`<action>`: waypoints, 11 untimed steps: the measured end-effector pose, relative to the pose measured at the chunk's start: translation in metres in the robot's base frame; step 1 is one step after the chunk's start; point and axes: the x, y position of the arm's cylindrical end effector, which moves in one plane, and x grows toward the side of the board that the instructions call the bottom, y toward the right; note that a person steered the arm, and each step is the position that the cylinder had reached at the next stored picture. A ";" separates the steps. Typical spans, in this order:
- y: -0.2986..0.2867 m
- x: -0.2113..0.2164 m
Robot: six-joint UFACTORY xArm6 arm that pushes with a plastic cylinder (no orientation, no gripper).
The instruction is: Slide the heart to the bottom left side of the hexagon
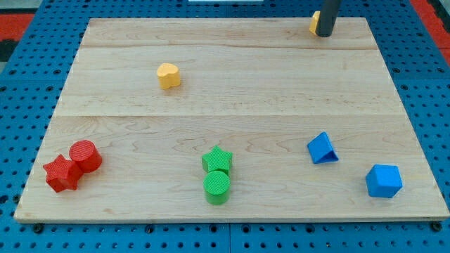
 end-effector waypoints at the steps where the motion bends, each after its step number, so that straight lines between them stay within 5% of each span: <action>1: -0.031 0.064; 2: -0.142 0.129; 4: -0.322 0.160; 6: -0.204 0.122; 7: -0.231 0.139; 8: -0.322 0.138; 11: -0.148 0.098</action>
